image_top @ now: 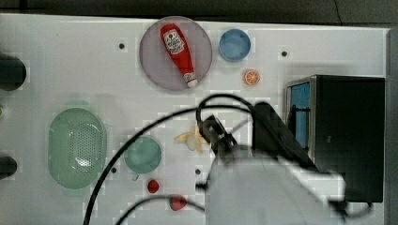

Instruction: Pick banana from table and place on oven.

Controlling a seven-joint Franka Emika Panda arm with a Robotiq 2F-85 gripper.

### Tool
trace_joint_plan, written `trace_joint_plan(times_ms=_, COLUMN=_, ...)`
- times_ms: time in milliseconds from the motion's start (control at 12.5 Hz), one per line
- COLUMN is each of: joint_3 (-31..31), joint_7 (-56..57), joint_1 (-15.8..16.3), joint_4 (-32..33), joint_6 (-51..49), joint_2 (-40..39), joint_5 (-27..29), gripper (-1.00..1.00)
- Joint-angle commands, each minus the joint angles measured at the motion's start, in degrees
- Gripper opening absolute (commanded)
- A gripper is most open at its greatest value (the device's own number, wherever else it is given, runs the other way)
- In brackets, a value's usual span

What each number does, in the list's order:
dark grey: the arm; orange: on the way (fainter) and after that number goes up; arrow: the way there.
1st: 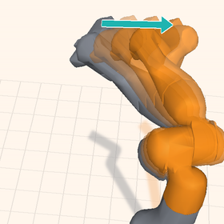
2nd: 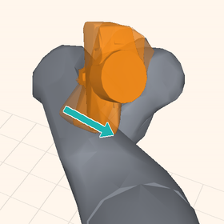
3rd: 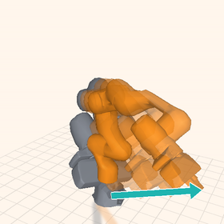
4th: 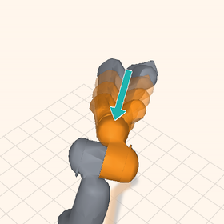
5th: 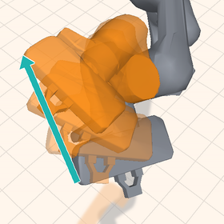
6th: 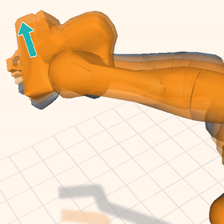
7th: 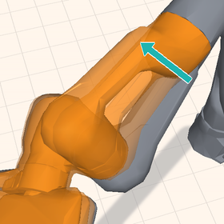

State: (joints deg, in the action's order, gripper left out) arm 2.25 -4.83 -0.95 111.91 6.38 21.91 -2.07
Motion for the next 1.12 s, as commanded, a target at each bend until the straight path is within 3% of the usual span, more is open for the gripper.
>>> trace_joint_plan(times_ms=80, joint_3=-1.12, joint_7=-1.17, joint_1=-0.16, joint_4=7.98, joint_6=3.59, joint_2=-7.67, joint_5=1.08, gripper=1.0)
trace_joint_plan(times_ms=800, joint_3=-1.0, joint_7=-1.2, joint_1=-0.18, joint_4=22.76, joint_6=33.76, joint_2=-22.2, joint_5=1.09, gripper=1.0)
trace_joint_plan(times_ms=1120, joint_3=-1.48, joint_7=-1.26, joint_1=-0.06, joint_4=25.41, joint_6=45.43, joint_2=-30.11, joint_5=1.26, gripper=1.0)
